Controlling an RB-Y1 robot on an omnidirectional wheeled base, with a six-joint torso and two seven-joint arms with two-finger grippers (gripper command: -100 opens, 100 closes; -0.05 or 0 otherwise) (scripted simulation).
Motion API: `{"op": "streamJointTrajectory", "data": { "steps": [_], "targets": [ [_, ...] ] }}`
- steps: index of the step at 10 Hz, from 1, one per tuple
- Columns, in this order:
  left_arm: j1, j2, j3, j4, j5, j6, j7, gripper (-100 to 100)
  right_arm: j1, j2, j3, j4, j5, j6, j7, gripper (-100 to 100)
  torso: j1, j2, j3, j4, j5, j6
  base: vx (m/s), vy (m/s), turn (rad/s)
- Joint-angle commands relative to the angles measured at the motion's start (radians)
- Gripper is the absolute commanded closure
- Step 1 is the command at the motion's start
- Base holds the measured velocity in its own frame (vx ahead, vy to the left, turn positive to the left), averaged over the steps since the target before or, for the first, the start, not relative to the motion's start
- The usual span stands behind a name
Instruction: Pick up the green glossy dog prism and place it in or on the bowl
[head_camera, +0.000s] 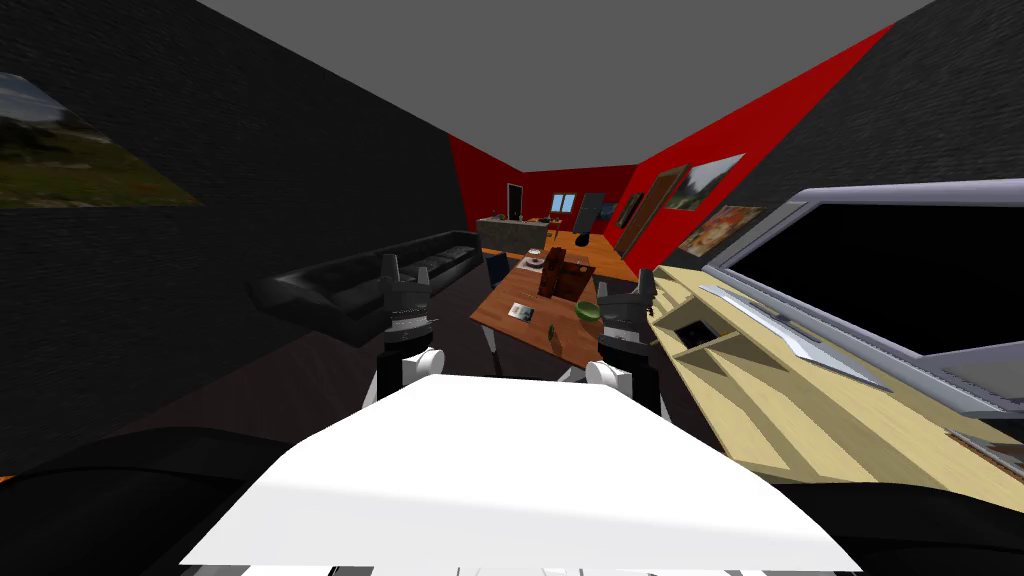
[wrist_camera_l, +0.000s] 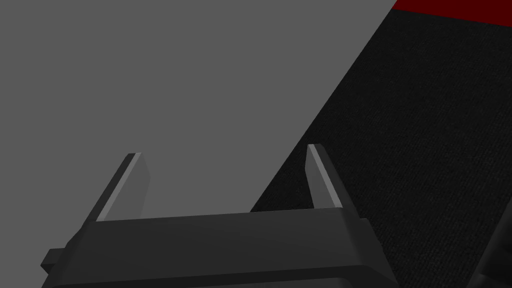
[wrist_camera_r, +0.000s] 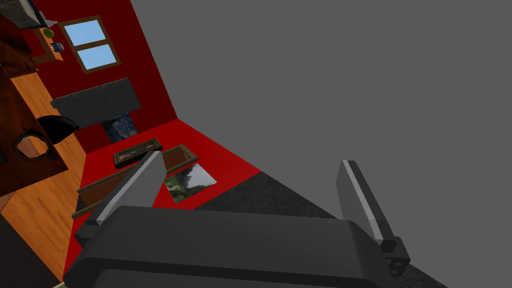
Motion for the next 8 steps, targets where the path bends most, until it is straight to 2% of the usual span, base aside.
{"op": "streamJointTrajectory", "data": {
  "steps": [1, 4, 5, 6, 8],
  "targets": [
    [0.000, 0.000, 0.000, 0.000, 0.000, 0.000, 0.000, 0, -0.004, -0.044, -0.004, 0.019, 0.009, 0.013, 0.008, -100, 0.000, 0.000, 0.000, 0.000, 0.000, 0.000, -0.029, 0.020, 0.032],
    [0.000, 0.000, 0.000, 0.000, 0.000, 0.000, 0.000, 0, -0.014, -0.095, -0.013, 0.064, 0.031, 0.044, 0.027, -100, 0.002, 0.003, 0.002, 0.001, 0.000, 0.000, -0.039, 0.029, 0.030],
    [0.000, 0.000, 0.000, 0.000, 0.000, 0.000, 0.000, 0, -0.022, -0.118, -0.023, 0.103, 0.051, 0.073, 0.046, -100, 0.002, 0.002, 0.001, 0.000, 0.000, 0.000, -0.036, 0.041, 0.079],
    [0.000, 0.000, 0.000, 0.000, 0.000, 0.000, 0.000, 0, -0.022, -0.118, -0.023, 0.103, 0.051, 0.073, 0.046, -100, 0.002, 0.002, 0.001, 0.000, 0.000, 0.000, -0.026, 0.034, 0.030],
    [0.000, 0.000, 0.000, 0.000, 0.000, 0.000, 0.000, 0, -0.032, -0.135, -0.034, 0.147, 0.075, 0.106, 0.069, -100, 0.002, 0.002, 0.001, 0.000, 0.000, 0.000, -0.029, 0.034, 0.037]
  ]
}}
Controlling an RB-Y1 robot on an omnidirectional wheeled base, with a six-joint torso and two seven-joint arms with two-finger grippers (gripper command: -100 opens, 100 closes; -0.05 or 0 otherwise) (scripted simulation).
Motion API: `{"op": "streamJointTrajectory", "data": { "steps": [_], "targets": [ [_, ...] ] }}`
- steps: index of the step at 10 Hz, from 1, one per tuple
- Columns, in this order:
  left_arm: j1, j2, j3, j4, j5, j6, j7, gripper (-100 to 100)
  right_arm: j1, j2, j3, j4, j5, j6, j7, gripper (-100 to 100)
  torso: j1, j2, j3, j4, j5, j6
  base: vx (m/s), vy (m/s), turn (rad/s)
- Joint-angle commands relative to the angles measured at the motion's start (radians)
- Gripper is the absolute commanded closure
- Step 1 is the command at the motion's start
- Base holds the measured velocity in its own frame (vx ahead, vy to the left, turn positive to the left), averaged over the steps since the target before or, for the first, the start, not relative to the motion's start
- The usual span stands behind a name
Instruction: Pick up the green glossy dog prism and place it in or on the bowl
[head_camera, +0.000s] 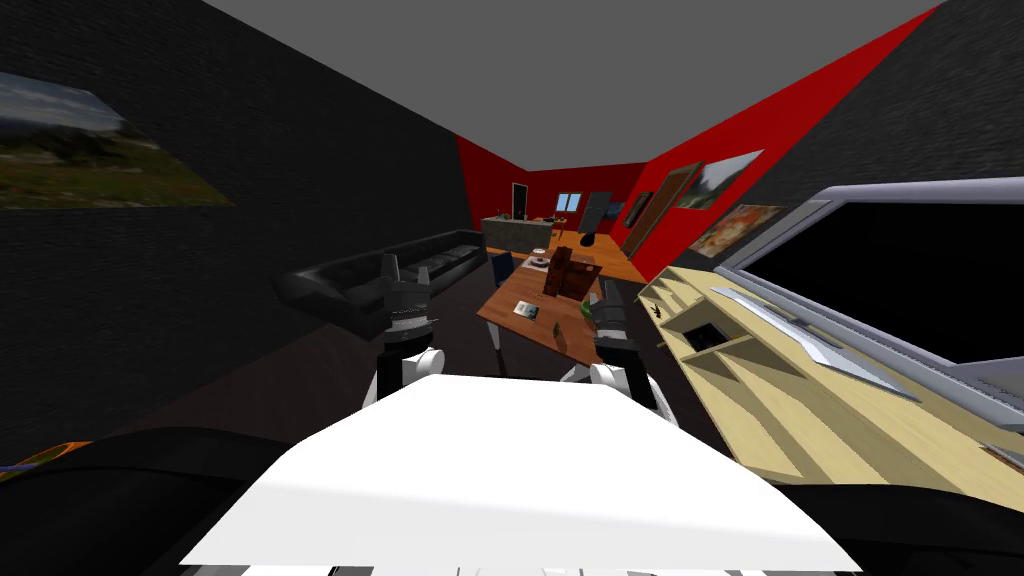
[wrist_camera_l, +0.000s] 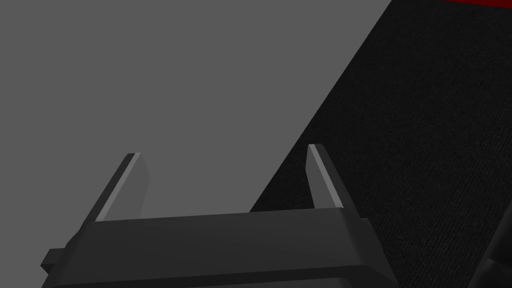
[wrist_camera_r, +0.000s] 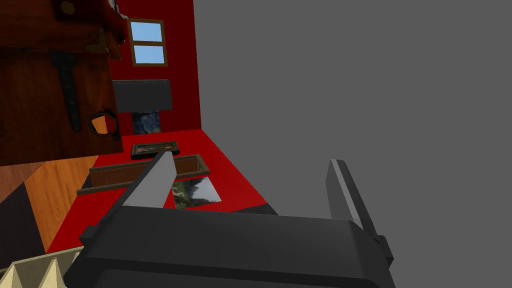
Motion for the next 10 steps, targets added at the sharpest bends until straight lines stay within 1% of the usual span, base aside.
{"op": "streamJointTrajectory", "data": {
  "steps": [1, 5, 10],
  "targets": [
    [0.000, 0.000, 0.000, 0.000, 0.000, 0.000, 0.000, 0, -0.011, -0.009, -0.009, 0.044, 0.021, 0.028, 0.022, -100, 0.000, 0.000, 0.000, 0.000, 0.000, 0.000, -0.038, 0.040, 0.064],
    [0.000, 0.000, 0.000, 0.000, 0.000, 0.000, 0.000, 0, -0.038, -0.026, -0.036, 0.151, 0.079, 0.111, 0.079, -100, 0.001, 0.000, 0.000, 0.000, 0.000, 0.000, -0.036, 0.055, 0.068],
    [0.000, 0.000, 0.000, 0.000, 0.000, 0.000, 0.000, 0, -0.081, -0.048, -0.069, 0.300, 0.167, 0.230, 0.151, -100, 0.002, 0.001, 0.000, 0.000, 0.000, 0.000, -0.037, 0.056, 0.102]
  ]
}}
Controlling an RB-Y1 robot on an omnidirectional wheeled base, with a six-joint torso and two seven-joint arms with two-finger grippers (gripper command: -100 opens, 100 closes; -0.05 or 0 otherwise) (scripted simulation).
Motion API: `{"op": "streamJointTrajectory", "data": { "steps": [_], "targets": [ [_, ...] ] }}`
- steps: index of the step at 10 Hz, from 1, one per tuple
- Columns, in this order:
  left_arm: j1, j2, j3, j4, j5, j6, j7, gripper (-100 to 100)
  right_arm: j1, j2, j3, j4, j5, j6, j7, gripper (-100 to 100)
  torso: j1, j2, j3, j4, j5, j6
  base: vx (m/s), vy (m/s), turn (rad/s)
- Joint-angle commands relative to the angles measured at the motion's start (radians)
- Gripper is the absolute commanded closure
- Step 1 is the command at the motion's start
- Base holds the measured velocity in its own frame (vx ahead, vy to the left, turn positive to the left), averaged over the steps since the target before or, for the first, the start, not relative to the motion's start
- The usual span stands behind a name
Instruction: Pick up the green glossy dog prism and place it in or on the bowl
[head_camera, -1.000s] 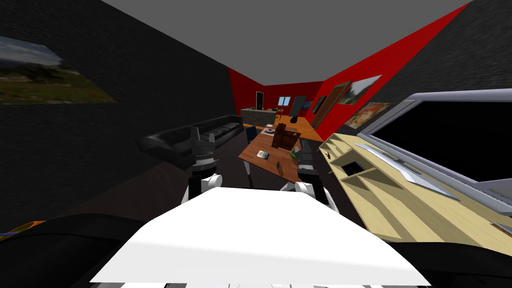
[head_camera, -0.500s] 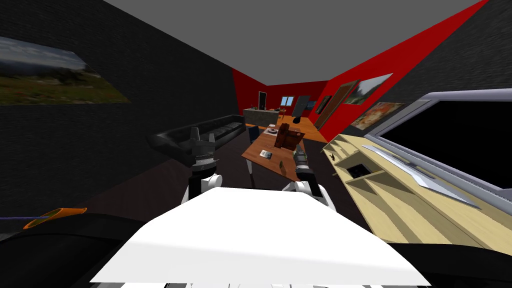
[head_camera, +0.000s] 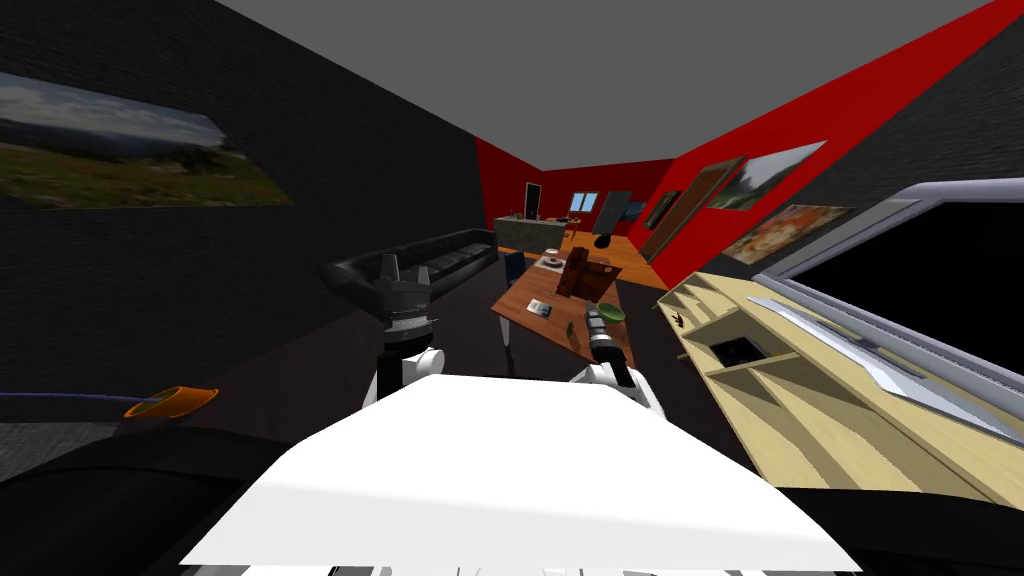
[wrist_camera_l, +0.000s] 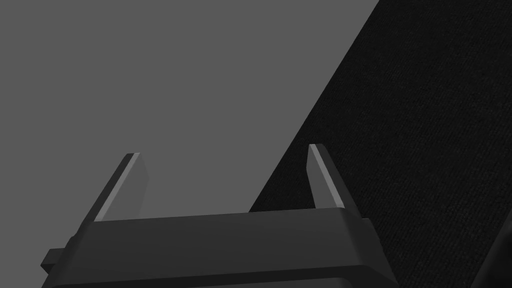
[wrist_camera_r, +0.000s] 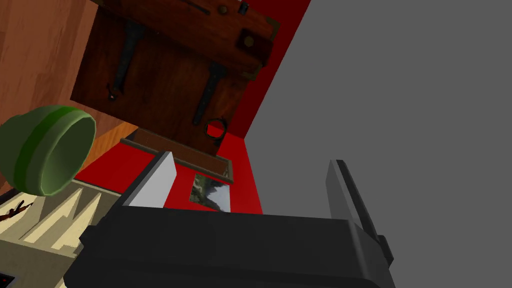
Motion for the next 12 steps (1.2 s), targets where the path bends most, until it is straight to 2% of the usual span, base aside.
{"op": "streamJointTrajectory", "data": {
  "steps": [1, 2, 3, 6, 7, 9, 10, 12],
  "targets": [
    [0.000, 0.000, 0.000, 0.000, 0.000, 0.000, 0.000, 0, -0.004, -0.014, -0.010, 0.036, 0.006, 0.015, 0.003, -100, 0.000, 0.000, 0.000, 0.000, 0.000, 0.000, -0.022, 0.033, 0.035],
    [0.000, 0.000, 0.000, 0.000, 0.000, 0.000, 0.000, 0, -0.014, -0.020, -0.016, 0.069, 0.026, 0.041, 0.016, -100, -0.002, -0.001, 0.000, 0.000, 0.000, 0.000, -0.020, 0.026, 0.094],
    [0.000, 0.000, 0.000, 0.000, 0.000, 0.000, 0.000, 0, -0.014, -0.020, -0.016, 0.071, 0.026, 0.041, 0.016, -100, -0.002, -0.001, -0.001, 0.000, 0.000, 0.000, -0.013, 0.018, 0.044],
    [0.000, 0.000, 0.000, 0.000, 0.000, 0.000, 0.000, 0, -0.045, -0.041, -0.031, 0.175, 0.088, 0.119, 0.052, -100, -0.002, -0.001, -0.001, 0.000, -0.001, 0.000, -0.020, 0.029, 0.137],
    [0.000, 0.000, 0.000, 0.000, 0.000, 0.000, 0.000, 0, -0.045, -0.041, -0.031, 0.184, 0.088, 0.119, 0.052, -100, -0.002, -0.001, -0.001, 0.000, 0.000, 0.000, -0.015, 0.025, 0.061],
    [0.000, 0.000, 0.000, 0.000, 0.000, 0.000, 0.000, 0, -0.068, -0.061, -0.039, 0.253, 0.131, 0.171, 0.071, -100, -0.003, -0.002, -0.001, 0.000, -0.001, 0.000, -0.014, 0.027, 0.156],
    [0.000, 0.000, 0.000, 0.000, 0.000, 0.000, 0.000, 0, -0.068, -0.061, -0.039, 0.262, 0.131, 0.171, 0.071, -100, -0.002, -0.002, -0.001, 0.000, 0.000, 0.000, -0.009, 0.016, 0.065],
    [0.000, 0.000, 0.000, 0.000, 0.000, 0.000, 0.000, 0, -0.091, -0.083, -0.046, 0.338, 0.175, 0.222, 0.088, -100, -0.003, -0.002, -0.001, 0.000, -0.001, 0.000, -0.012, 0.021, 0.143]
  ]
}}
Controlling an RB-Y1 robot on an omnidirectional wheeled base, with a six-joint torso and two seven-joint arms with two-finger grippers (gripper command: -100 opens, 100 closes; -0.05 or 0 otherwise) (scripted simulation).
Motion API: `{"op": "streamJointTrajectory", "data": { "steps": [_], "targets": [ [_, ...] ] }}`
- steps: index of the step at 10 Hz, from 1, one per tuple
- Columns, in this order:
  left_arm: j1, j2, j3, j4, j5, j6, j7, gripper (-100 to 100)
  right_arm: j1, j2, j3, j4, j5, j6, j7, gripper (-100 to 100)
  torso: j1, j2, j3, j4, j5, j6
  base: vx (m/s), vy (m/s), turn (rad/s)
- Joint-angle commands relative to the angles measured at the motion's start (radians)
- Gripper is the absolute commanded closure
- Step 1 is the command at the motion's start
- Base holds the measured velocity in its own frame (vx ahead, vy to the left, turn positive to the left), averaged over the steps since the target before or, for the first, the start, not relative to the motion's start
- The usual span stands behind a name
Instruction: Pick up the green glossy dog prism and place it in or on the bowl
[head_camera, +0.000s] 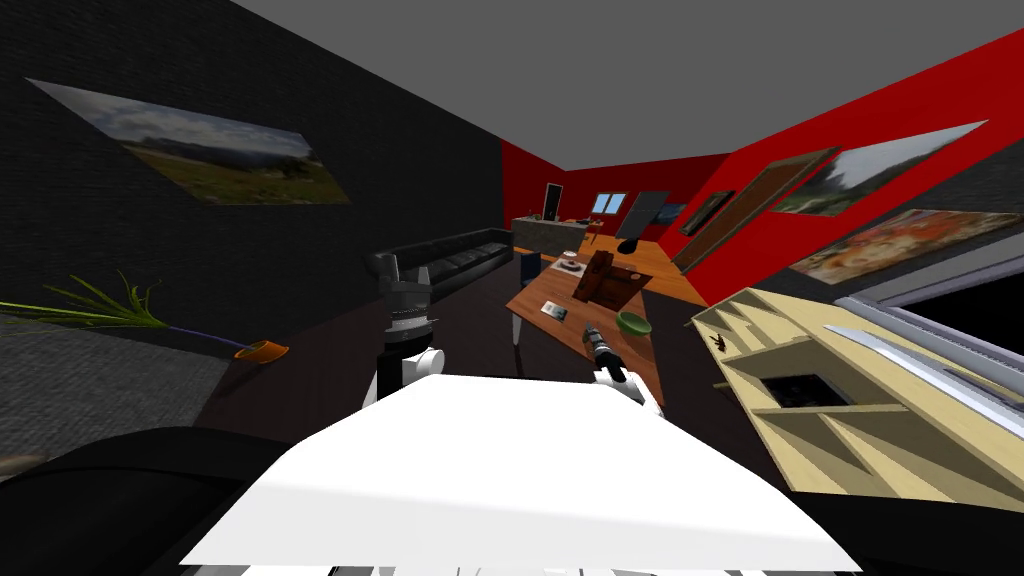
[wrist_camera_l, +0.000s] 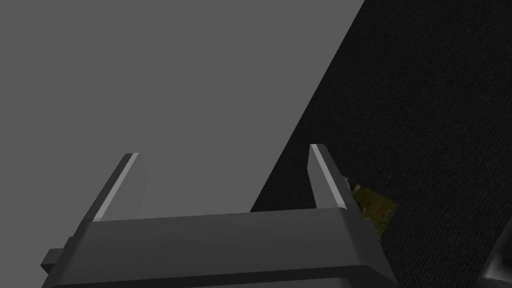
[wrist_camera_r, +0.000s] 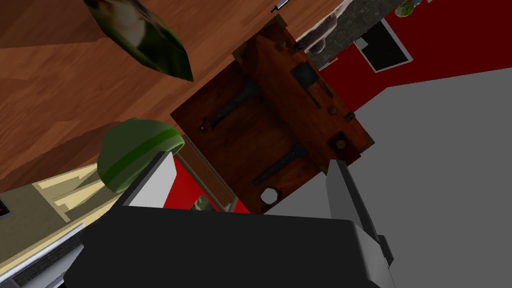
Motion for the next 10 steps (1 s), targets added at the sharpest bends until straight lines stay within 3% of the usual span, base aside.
{"op": "streamJointTrajectory", "data": {
  "steps": [1, 6, 10],
  "targets": [
    [0.000, 0.000, 0.000, 0.000, 0.000, 0.000, 0.000, 0, -0.019, -0.005, -0.001, 0.030, 0.015, 0.026, 0.007, -100, 0.000, 0.000, 0.000, 0.000, 0.000, 0.000, -0.009, 0.013, 0.076],
    [0.000, 0.000, 0.000, 0.000, 0.000, 0.000, 0.000, 0, -0.063, -0.052, -0.010, 0.169, 0.099, 0.122, 0.035, -100, 0.000, -0.001, 0.000, 0.000, 0.000, 0.000, -0.007, 0.015, 0.150],
    [0.000, 0.000, 0.000, 0.000, 0.000, 0.000, 0.000, 0, -0.084, -0.075, -0.013, 0.247, 0.136, 0.164, 0.046, -100, -0.001, -0.001, 0.000, 0.000, 0.000, 0.000, -0.002, 0.011, 0.086]
  ]
}}
